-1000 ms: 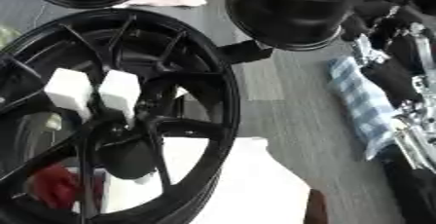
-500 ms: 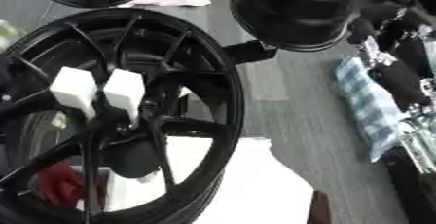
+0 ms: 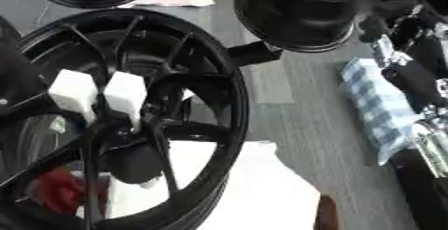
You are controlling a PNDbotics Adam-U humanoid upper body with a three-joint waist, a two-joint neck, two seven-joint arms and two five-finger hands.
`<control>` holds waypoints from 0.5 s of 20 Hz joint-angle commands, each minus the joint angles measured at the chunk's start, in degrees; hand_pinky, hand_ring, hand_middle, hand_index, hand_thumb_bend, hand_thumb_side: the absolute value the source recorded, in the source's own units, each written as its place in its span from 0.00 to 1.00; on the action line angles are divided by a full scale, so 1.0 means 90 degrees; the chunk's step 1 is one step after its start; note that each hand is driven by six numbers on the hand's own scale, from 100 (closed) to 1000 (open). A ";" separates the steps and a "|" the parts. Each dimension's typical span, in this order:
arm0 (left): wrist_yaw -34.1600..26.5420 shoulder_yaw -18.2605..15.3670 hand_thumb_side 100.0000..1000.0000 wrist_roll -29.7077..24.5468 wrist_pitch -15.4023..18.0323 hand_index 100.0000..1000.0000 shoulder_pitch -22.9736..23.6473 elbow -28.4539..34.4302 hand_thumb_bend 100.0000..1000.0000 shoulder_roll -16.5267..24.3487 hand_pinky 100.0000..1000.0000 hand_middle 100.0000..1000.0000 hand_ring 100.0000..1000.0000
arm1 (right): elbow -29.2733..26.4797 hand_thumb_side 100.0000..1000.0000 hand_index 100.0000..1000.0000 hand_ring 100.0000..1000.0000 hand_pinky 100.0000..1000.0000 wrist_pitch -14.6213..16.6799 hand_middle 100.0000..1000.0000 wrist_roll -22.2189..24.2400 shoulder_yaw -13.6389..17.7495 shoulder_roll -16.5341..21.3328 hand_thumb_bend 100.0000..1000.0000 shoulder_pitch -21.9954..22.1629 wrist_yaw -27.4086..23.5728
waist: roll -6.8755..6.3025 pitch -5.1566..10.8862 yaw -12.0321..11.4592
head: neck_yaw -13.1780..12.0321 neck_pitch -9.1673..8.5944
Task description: Pull the pin out of the wheel hub.
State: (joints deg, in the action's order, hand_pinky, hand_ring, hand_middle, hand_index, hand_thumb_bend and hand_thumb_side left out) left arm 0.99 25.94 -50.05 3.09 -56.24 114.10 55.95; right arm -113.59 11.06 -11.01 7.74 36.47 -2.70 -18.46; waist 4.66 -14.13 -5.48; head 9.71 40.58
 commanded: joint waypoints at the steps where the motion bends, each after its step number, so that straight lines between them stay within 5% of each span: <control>1: 0.0332 -0.0021 0.67 0.0036 -0.0375 0.88 -0.0099 0.0007 0.07 -0.0050 0.93 0.69 0.80 | -0.0111 0.26 0.65 0.65 0.59 0.0003 0.54 0.0034 0.0038 0.0136 0.17 -0.0102 -0.0092 | -0.0042 0.0048 0.0056 | -0.0095 -0.0099; 10: 0.1342 -0.0053 0.67 0.0063 -0.0534 0.90 -0.0191 -0.0480 0.34 -0.0521 1.00 0.73 0.85 | -0.0111 0.27 0.65 0.65 0.59 -0.0007 0.54 0.0050 0.0041 0.0090 0.17 -0.0194 -0.0156 | -0.0064 -0.0040 0.0177 | -0.0192 -0.0081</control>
State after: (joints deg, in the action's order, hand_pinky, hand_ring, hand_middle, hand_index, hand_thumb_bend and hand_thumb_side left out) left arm 11.92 25.95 -49.56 -1.53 -56.81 110.27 50.92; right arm -113.59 10.85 -10.78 7.72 36.06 -4.02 -19.36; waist 4.35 -15.24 -3.95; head 8.15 40.43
